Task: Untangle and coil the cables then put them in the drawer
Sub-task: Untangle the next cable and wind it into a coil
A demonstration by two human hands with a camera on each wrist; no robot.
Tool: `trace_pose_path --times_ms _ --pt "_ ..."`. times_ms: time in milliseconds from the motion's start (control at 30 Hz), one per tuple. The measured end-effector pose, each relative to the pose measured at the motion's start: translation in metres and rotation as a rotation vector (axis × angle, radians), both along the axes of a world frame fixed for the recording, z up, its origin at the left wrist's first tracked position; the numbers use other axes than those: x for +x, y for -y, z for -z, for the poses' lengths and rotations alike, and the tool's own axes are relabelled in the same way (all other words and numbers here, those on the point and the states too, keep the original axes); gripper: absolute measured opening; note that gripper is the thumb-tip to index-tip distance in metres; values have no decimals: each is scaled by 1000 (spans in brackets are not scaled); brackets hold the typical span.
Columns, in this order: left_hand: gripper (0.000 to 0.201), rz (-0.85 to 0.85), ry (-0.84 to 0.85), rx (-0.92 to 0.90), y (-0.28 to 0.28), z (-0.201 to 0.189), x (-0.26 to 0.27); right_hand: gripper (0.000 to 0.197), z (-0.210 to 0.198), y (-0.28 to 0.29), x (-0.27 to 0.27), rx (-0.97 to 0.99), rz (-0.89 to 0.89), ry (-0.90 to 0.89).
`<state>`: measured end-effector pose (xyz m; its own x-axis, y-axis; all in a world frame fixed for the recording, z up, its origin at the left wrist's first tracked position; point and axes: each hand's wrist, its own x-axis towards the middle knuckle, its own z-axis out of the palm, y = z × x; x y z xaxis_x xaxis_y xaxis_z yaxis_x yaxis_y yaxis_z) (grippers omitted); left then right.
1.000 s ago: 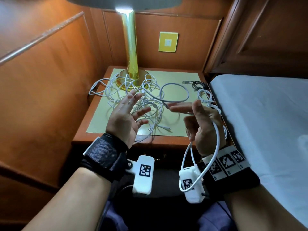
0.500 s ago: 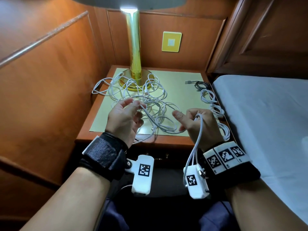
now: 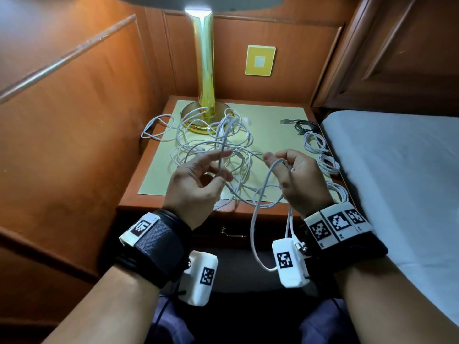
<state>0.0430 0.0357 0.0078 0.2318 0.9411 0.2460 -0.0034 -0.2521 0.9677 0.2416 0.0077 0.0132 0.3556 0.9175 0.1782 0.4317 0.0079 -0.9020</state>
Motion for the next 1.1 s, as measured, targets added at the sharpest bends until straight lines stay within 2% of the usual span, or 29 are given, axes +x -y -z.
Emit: trace_pose_path --times_ms 133,233,300,367,467,533,667,767,867,967,1100 --pt "41 76 -58 15 5 3 2 31 -4 -1 -2 34 4 15" --pt "43 135 -104 24 9 1 1 53 -7 -2 -4 25 -41 -43" --pt "43 173 -131 48 11 -1 1 60 -5 -4 -4 12 -71 -80" --pt "42 213 -171 76 12 -1 0 51 -3 -5 -3 -22 -82 -103" --pt "39 254 -290 99 10 3 -2 20 -5 -7 0 -35 -102 -157" --pt "41 288 -366 106 10 4 -2 9 -6 -7 2 1 -109 -169" --pt "52 246 -382 61 7 4 -2 16 -12 0 3 139 -85 -164" --pt "48 164 -396 35 2 8 -2 17 -16 5 4 244 -19 -146" --pt "43 98 -365 -12 -2 11 -1 23 -14 4 8 289 20 -193" --pt "43 49 -297 -37 -5 12 -1 16 -14 6 10 243 37 -136" --pt "42 29 -53 -144 -6 4 -1 10 -15 14 10 182 -35 -89"
